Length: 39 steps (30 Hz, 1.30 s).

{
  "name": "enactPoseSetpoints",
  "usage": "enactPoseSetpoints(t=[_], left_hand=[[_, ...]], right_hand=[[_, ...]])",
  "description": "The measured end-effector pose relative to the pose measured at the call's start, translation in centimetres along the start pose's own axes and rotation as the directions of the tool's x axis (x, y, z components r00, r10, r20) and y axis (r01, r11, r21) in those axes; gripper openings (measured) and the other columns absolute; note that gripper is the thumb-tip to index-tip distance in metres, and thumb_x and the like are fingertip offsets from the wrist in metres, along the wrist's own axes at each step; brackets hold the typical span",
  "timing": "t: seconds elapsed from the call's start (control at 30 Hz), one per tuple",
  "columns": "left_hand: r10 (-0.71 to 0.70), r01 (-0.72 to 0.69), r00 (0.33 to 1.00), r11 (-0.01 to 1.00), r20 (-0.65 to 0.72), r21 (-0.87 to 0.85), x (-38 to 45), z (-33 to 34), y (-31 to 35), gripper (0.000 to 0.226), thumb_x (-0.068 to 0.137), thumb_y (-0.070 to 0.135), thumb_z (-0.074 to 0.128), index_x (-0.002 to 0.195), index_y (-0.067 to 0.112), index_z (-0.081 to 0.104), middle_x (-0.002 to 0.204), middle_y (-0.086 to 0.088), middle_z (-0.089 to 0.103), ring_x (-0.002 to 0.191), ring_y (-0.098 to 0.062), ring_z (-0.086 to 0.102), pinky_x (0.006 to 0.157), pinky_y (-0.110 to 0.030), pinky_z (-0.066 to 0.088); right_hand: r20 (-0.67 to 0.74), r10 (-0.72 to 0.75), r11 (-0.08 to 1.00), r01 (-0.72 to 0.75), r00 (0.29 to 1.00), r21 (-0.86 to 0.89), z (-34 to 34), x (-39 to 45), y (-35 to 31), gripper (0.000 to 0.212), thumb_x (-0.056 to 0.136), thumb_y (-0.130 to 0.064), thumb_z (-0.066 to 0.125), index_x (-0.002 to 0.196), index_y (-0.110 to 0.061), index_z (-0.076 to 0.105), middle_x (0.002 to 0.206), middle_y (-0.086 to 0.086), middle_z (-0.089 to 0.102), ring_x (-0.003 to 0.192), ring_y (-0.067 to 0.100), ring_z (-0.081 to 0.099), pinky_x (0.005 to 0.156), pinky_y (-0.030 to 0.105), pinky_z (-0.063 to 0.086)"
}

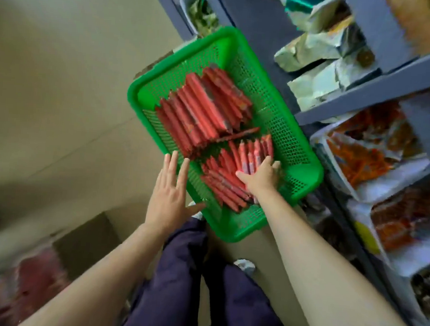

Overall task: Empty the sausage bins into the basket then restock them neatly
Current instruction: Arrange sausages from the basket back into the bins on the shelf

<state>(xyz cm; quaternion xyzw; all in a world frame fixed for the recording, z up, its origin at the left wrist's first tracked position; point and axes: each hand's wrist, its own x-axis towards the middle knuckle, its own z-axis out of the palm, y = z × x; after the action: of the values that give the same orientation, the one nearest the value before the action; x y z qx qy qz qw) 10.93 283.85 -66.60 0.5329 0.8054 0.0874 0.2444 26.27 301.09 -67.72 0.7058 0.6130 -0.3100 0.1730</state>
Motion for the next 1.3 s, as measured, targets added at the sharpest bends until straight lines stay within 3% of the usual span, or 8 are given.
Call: enactPoseSetpoints(t=[0.13, 0.33, 0.57, 0.8, 0.97, 1.1, 1.2, 1.3], left_hand=[[-0.014, 0.015, 1.000, 1.000, -0.020, 0.011, -0.1, 1.0, -0.3, 0.121, 0.065, 0.069, 0.072, 0.152, 0.000, 0.026, 0.161, -0.024, 0.016, 0.150, -0.039, 0.011, 0.121, -0.047, 0.018], [-0.051, 0.051, 0.999, 0.999, -0.006, 0.013, -0.1, 1.2, -0.1, 0.125, 0.064, 0.072, 0.072, 0.155, 0.005, 0.020, 0.164, -0.018, 0.010, 0.152, -0.035, 0.003, 0.121, -0.043, 0.009], [-0.082, 0.082, 0.997, 0.996, 0.001, 0.020, -0.6, 1.2, 0.2, 0.126, 0.063, 0.068, 0.076, 0.156, 0.006, 0.017, 0.164, -0.017, 0.009, 0.152, -0.035, 0.000, 0.121, -0.044, 0.008], [-0.027, 0.029, 0.999, 0.999, 0.046, -0.043, -0.5, 1.4, 0.5, 0.121, 0.068, 0.055, 0.082, 0.157, 0.009, 0.015, 0.165, -0.012, 0.003, 0.153, -0.029, -0.002, 0.123, -0.042, 0.005], [-0.008, 0.012, 0.999, 0.994, 0.043, -0.106, 0.0, 1.0, 0.9, 0.115, 0.072, 0.050, 0.081, 0.157, 0.008, 0.016, 0.165, -0.013, 0.001, 0.153, -0.029, -0.003, 0.123, -0.042, 0.006], [-0.069, 0.073, 0.997, 0.975, 0.025, -0.209, -0.4, 0.0, 2.1, 0.089, 0.084, 0.041, 0.074, 0.153, 0.006, 0.030, 0.164, -0.015, 0.010, 0.152, -0.031, 0.006, 0.121, -0.038, 0.008], [-0.190, 0.209, 0.978, 0.858, 0.089, -0.469, -0.6, -3.7, 5.4, 0.063, 0.091, 0.037, 0.067, 0.143, 0.010, 0.046, 0.155, -0.011, 0.035, 0.146, -0.024, 0.029, 0.119, -0.034, 0.023], [-0.225, 0.408, 0.910, 0.352, 0.347, -0.842, -0.6, -10.2, 10.2, 0.049, 0.089, 0.039, 0.068, 0.131, 0.015, 0.059, 0.125, -0.001, 0.064, 0.119, -0.017, 0.059, 0.105, -0.028, 0.043]], right_hand=[[-0.105, -0.041, 0.990, 0.026, 0.994, -0.137, 1.8, 0.6, -0.3, 0.087, 0.072, -0.044, 0.082, 0.132, -0.002, 0.037, 0.137, 0.020, 0.042, 0.128, 0.035, 0.042, 0.103, 0.038, 0.037], [-0.039, 0.001, 0.996, -0.005, 0.999, -0.089, 2.5, 0.7, -0.5, 0.091, 0.076, -0.038, 0.080, 0.140, 0.002, 0.031, 0.146, 0.024, 0.032, 0.136, 0.038, 0.033, 0.110, 0.038, 0.031], [0.034, 0.094, 0.995, -0.095, 0.995, 0.035, 1.8, 1.3, 0.0, 0.080, 0.064, -0.041, 0.089, 0.124, -0.002, 0.053, 0.130, 0.017, 0.051, 0.120, 0.033, 0.052, 0.095, 0.035, 0.045], [-0.009, 0.084, 0.995, -0.083, 0.996, 0.059, 2.9, -0.9, -0.3, 0.066, 0.074, -0.027, 0.083, 0.118, -0.007, 0.039, 0.124, 0.016, 0.060, 0.109, 0.035, 0.061, 0.089, 0.040, 0.050], [0.062, 0.141, 0.956, -0.152, 0.988, 0.251, 1.4, -1.4, 0.0, 0.058, 0.076, -0.021, 0.079, 0.122, -0.009, 0.045, 0.114, 0.007, 0.059, 0.094, 0.026, 0.057, 0.078, 0.029, 0.043], [0.080, 0.090, 0.864, -0.117, 0.993, 0.490, -0.5, -3.8, 0.4, 0.046, 0.070, -0.016, 0.079, 0.110, -0.011, 0.057, 0.105, 0.005, 0.067, 0.090, 0.022, 0.065, 0.082, 0.031, 0.050], [0.108, -0.053, 0.732, -0.035, 0.993, 0.680, -4.0, -7.8, 0.0, 0.045, 0.066, -0.012, 0.077, 0.108, -0.007, 0.064, 0.097, 0.009, 0.072, 0.087, 0.024, 0.070, 0.087, 0.045, 0.057], [0.111, -0.223, 0.632, 0.057, 0.968, 0.773, -10.0, -13.4, -0.9, 0.065, 0.065, -0.012, 0.076, 0.127, -0.002, 0.058, 0.118, 0.014, 0.069, 0.105, 0.026, 0.068, 0.095, 0.043, 0.054]])
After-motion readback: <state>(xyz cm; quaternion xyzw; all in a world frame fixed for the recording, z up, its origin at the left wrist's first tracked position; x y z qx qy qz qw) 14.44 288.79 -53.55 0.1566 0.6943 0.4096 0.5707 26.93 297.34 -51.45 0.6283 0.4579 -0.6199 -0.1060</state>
